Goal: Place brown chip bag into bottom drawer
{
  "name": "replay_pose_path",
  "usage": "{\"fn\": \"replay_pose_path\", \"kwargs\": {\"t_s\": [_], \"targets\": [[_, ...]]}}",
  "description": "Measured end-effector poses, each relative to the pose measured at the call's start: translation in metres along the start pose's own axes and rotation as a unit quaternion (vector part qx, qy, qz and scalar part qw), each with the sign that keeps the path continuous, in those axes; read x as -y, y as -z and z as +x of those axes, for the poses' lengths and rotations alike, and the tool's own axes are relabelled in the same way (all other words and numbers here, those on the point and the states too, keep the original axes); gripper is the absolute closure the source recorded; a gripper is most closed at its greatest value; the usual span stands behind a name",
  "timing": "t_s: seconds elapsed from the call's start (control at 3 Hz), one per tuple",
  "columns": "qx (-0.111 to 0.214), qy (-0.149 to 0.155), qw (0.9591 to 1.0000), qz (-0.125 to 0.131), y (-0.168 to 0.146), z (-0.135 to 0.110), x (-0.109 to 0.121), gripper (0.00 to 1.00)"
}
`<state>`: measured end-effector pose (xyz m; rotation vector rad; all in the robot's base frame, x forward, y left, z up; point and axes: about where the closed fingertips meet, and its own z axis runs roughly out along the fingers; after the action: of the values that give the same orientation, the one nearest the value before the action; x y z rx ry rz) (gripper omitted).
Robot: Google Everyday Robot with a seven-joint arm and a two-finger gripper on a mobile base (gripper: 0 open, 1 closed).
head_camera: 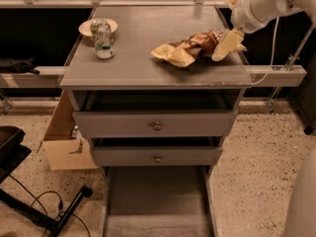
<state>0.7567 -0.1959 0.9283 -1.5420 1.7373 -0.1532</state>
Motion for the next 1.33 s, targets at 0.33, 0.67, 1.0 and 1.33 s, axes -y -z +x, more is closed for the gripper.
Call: {"fn": "replay_pose_path", "kwargs": {"t_s": [0.33,0.67,1.0,1.33], "targets": [[0.019,-0.02,0.9993,0.026,-0.031,0.001,0.012,0.0],[0.035,-0.038,0.9984,0.021,-0.066,-0.004,0.006,0.16],[0.041,-0.06,0.9974,-0.006,-0.098,-0.009,-0.017,0.4],[0.041,-0.063,0.9971,-0.01,-0.103,-0.009,-0.02,0.71]]}}
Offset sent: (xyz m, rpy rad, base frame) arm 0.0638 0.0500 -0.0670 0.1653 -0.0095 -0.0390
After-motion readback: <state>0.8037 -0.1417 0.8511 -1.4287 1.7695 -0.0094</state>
